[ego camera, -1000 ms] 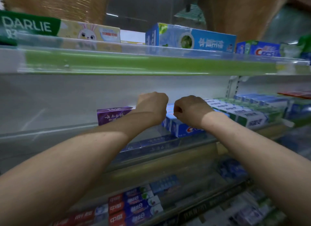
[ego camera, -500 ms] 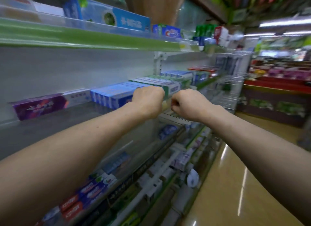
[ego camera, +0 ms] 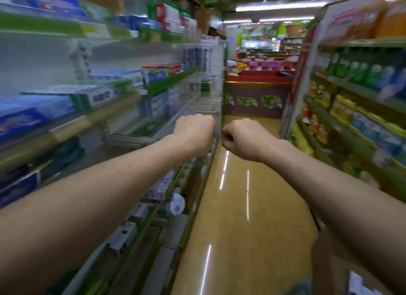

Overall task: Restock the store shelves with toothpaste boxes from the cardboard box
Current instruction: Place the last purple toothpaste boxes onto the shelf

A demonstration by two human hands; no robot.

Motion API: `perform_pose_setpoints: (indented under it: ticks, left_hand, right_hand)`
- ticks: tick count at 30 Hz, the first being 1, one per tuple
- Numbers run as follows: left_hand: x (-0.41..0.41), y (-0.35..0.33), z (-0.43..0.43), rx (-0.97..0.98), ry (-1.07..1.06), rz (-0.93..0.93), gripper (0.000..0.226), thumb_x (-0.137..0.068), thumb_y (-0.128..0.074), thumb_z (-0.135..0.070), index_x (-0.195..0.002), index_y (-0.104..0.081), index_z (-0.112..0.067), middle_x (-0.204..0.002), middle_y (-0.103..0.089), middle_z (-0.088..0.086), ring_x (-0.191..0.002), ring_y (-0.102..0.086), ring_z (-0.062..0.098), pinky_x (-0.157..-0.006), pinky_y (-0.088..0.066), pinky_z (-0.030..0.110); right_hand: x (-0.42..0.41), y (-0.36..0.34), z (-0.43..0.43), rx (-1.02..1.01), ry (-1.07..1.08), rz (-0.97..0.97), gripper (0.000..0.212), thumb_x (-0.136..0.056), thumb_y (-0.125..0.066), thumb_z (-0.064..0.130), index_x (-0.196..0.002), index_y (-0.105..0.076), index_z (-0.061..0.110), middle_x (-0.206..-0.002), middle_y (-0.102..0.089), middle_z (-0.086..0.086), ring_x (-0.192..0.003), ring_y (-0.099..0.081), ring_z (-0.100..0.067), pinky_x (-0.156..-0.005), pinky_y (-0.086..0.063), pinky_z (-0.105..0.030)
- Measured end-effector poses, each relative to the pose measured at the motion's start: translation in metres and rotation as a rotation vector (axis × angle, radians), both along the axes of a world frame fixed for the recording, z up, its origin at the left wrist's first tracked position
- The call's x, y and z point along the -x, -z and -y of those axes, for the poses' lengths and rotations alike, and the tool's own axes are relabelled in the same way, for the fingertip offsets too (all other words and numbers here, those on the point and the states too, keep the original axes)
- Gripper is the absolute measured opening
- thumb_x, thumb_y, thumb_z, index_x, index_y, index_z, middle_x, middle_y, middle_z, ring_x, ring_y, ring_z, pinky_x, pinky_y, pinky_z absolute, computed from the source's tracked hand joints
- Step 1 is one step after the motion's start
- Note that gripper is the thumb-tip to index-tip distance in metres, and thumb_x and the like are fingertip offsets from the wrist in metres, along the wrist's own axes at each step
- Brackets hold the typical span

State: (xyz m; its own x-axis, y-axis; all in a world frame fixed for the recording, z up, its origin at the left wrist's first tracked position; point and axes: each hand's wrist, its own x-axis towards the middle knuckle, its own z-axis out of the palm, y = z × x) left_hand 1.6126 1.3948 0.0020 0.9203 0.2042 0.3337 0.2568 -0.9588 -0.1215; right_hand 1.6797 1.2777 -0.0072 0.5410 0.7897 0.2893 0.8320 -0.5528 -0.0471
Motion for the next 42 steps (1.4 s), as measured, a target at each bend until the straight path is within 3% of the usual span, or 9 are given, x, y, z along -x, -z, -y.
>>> perform_pose_setpoints:
  ticks: [3,7,15,18,21,24,30,33,42]
  left_hand:
    - [-0.037,0.016,0.059,0.024,0.063,-0.034,0.006,-0.093,-0.053,-0.022,-0.089,-0.057,-0.021,-0.087,-0.06,0.003,-0.073,-0.051,0.022,-0.061,-0.034,0.033]
    - [-0.084,0.036,0.134,0.002,0.171,-0.076,0.011,-0.092,-0.049,-0.018,-0.082,-0.05,-0.021,-0.074,-0.051,0.0,-0.07,-0.049,0.021,-0.06,-0.036,0.033]
    - [-0.16,0.068,0.274,0.007,0.383,-0.161,0.008,-0.093,-0.051,-0.021,-0.086,-0.054,-0.021,-0.068,-0.048,-0.003,-0.06,-0.045,0.015,-0.054,-0.035,0.03]
    - [-0.179,0.084,0.316,0.018,0.454,-0.197,0.007,-0.093,-0.05,-0.018,-0.089,-0.055,-0.02,-0.072,-0.049,-0.002,-0.068,-0.051,0.019,-0.061,-0.043,0.03]
    - [-0.196,0.106,0.356,0.026,0.522,-0.261,0.01,-0.093,-0.05,-0.016,-0.095,-0.06,-0.017,-0.079,-0.053,0.0,-0.079,-0.058,0.023,-0.067,-0.047,0.032]
    - [-0.209,0.134,0.389,0.013,0.591,-0.347,0.014,-0.091,-0.051,-0.016,-0.1,-0.061,-0.018,-0.093,-0.061,0.004,-0.089,-0.06,0.025,-0.065,-0.042,0.031]
    - [-0.237,0.208,0.447,0.01,0.742,-0.485,0.019,-0.088,-0.053,-0.02,-0.105,-0.062,-0.017,-0.112,-0.064,0.009,-0.106,-0.06,0.03,-0.07,-0.037,0.03]
    - [-0.252,0.247,0.471,0.02,0.826,-0.572,0.018,-0.09,-0.05,-0.017,-0.105,-0.06,-0.015,-0.113,-0.062,0.01,-0.108,-0.059,0.03,-0.071,-0.035,0.031]
    - [-0.285,0.374,0.495,-0.024,0.958,-0.799,0.016,-0.088,-0.053,-0.019,-0.102,-0.061,-0.016,-0.11,-0.063,0.008,-0.102,-0.061,0.029,-0.072,-0.036,0.028]
  right_hand:
    - [-0.025,0.015,0.06,-0.005,0.105,-0.037,0.013,-0.092,-0.052,0.023,-0.083,-0.06,0.018,-0.084,-0.063,-0.007,-0.078,-0.061,-0.028,-0.072,-0.053,-0.043]
    - [-0.058,0.032,0.138,0.019,0.234,-0.074,0.013,-0.091,-0.054,0.022,-0.085,-0.065,0.018,-0.083,-0.065,-0.006,-0.077,-0.063,-0.026,-0.072,-0.055,-0.043]
    - [-0.103,0.066,0.281,0.075,0.415,-0.111,0.014,-0.091,-0.052,0.019,-0.081,-0.061,0.017,-0.082,-0.063,-0.005,-0.08,-0.062,-0.027,-0.067,-0.052,-0.038]
    - [-0.116,0.084,0.325,0.072,0.5,-0.16,0.016,-0.09,-0.052,0.018,-0.075,-0.056,0.018,-0.078,-0.059,-0.005,-0.08,-0.062,-0.03,-0.065,-0.049,-0.037]
    - [-0.125,0.103,0.365,0.077,0.578,-0.222,0.013,-0.09,-0.051,0.016,-0.08,-0.06,0.017,-0.086,-0.062,-0.011,-0.09,-0.061,-0.034,-0.076,-0.044,-0.038]
    - [-0.13,0.132,0.399,0.072,0.646,-0.31,0.018,-0.09,-0.051,0.017,-0.096,-0.066,0.009,-0.1,-0.066,-0.017,-0.098,-0.06,-0.035,-0.07,-0.036,-0.033]
    - [-0.132,0.202,0.459,0.079,0.817,-0.473,0.015,-0.09,-0.052,0.019,-0.095,-0.065,0.016,-0.108,-0.065,-0.015,-0.102,-0.059,-0.035,-0.07,-0.038,-0.033]
    - [-0.133,0.237,0.482,0.081,0.911,-0.541,0.011,-0.09,-0.051,0.018,-0.085,-0.061,0.021,-0.107,-0.066,-0.013,-0.103,-0.059,-0.034,-0.072,-0.04,-0.033]
    - [-0.133,0.364,0.499,0.064,1.147,-0.813,0.019,-0.09,-0.051,0.02,-0.098,-0.066,0.011,-0.111,-0.065,-0.013,-0.103,-0.06,-0.034,-0.075,-0.043,-0.032]
